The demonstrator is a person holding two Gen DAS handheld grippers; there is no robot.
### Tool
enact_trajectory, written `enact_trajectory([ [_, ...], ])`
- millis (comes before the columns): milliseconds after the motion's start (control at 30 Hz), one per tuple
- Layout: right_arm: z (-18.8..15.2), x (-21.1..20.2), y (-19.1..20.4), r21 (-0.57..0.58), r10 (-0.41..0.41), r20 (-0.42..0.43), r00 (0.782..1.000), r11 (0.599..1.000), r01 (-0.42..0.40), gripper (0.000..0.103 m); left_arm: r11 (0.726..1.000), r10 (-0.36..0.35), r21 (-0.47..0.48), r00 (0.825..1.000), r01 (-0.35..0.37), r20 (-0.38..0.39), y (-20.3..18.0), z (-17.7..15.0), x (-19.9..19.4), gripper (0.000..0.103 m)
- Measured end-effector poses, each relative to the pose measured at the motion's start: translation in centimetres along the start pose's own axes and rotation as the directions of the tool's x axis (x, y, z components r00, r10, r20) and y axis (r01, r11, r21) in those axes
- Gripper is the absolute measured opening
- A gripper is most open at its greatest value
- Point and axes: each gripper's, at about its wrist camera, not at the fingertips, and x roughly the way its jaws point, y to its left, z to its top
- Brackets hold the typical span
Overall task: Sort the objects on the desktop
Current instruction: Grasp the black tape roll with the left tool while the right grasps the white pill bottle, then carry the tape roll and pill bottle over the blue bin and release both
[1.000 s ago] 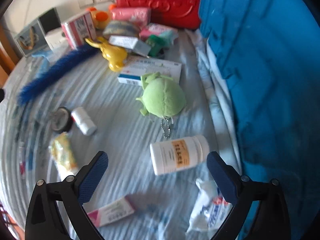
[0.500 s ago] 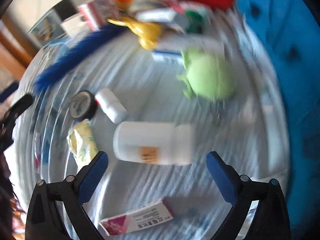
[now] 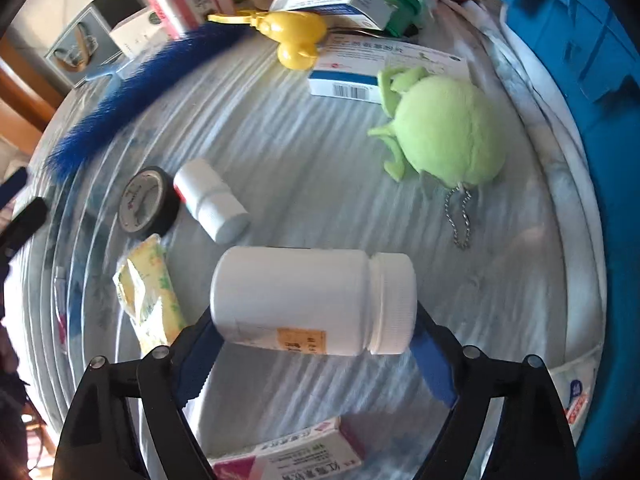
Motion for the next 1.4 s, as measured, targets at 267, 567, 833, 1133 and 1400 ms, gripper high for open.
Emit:
enact_trajectory([
  [267, -0.7, -0.1, -1.4, 0.010, -0.004, 0.003, 1.000, 1.000, 0.004, 0.087, 0.995, -0.077, 0.051, 0.993, 0.082, -0.091, -3.7, 0.3, 5.8, 0.082],
  [567, -0.1, 0.2, -0.8, -0.004, -0.045, 0.047, 0.998, 0.999, 0.045, 0.088, 0.998, -0.066, 0.004, 0.990, 0.067, -0.122, -2.7, -0.8, 8.0, 0.060],
  [833, 0.3, -0.4, -0.3, 0.010, -0.047, 0.074, 0.996, 0.999, 0.046, 0.081, 0.996, -0.063, 0.051, 0.992, 0.069, -0.106, -3.0, -0.7, 7.2, 0.059],
  [1133, 0.5, -9.2, 3.3, -0.046, -0.041, 0.251, 0.967, 0.997, 0.054, 0.081, 0.990, -0.081, 0.115, 0.996, 0.078, 0.020, -2.7, 1.4, 0.0, 0.057],
  [1400, -1.0, -19.0, 5.3, -0.031, -0.047, 0.414, 0.909, 0.997, 0.066, 0.081, 0.981, -0.110, 0.173, 0.989, 0.093, 0.095, -4.0, 3.1, -6.7, 0.057],
])
